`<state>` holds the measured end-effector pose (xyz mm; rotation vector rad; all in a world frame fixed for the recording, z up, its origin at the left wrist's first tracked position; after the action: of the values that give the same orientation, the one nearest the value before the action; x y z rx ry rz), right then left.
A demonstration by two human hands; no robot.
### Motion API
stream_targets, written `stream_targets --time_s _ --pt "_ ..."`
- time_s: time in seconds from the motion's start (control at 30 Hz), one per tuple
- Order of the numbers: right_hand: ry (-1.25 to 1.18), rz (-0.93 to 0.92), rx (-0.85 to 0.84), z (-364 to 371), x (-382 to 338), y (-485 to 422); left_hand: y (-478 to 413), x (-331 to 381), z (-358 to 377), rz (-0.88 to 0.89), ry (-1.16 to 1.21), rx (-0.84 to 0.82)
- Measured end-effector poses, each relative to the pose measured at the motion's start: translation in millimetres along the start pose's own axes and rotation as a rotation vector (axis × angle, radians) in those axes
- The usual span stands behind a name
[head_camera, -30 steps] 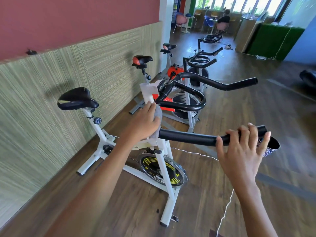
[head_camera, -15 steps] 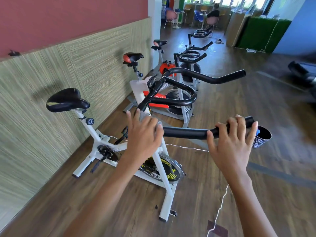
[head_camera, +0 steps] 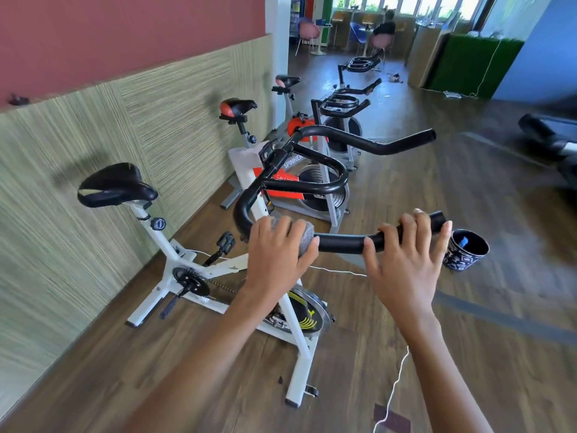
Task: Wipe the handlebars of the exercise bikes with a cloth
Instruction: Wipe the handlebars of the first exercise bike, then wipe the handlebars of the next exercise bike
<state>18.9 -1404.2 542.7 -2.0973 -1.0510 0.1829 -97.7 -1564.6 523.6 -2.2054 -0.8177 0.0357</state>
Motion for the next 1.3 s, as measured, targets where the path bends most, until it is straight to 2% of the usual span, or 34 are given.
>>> stream_targets --time_s 0.1,0.23,0.4,0.47,0.53,0.6,0.67,0.8,0.9,1.07,1.17,1.3 --pt "-0.001 -0.035 0.003 1 3 2 -1 -9 -1 0.052 -0.002 0.016" --pt "-0.015 -0.057 0.001 1 5 1 -9 -6 -4 0.014 0.097 0.059" --pt "-0.247 0.021 0.114 -13 9 23 -8 11 -24 0.092 0.285 0.182" --pt "-0.308 0.052 0.095 -13 13 45 3 19 -34 0.106 0.371 0.245" --pt "-0.334 0.083 -0.108 -2 20 69 22 25 -37 0.085 0.449 0.248" --pt "-0.403 0.151 -0.425 16 33 93 47 36 -25 0.067 0.489 0.175" --pt "-0.431 0.209 -0.713 34 50 117 69 48 3 0.029 0.525 0.014" --pt "-0.301 0.228 -1.031 55 89 153 99 77 68 -0.059 0.619 -0.31" --pt "-0.317 0.313 -1.14 74 123 163 99 101 110 -0.085 0.623 -0.465" --pt "-0.367 0.38 -1.171 125 188 156 66 147 173 -0.064 0.597 -0.528" --pt "-0.396 0.347 -1.161 169 230 138 40 176 217 -0.087 0.559 -0.525" --pt "-0.415 0.212 -1.138 226 284 93 1 219 270 -0.186 0.49 -0.481"
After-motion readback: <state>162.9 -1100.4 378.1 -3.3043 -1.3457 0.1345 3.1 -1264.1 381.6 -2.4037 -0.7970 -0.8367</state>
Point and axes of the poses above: each hand's wrist, its own y-axis away from the middle knuckle, its own z-axis out of the palm, x = y × z, the point moved 5 cm from there along -y, towards the middle knuckle, and after that the axes turned 14 degrees about y, right-handed, at the moved point
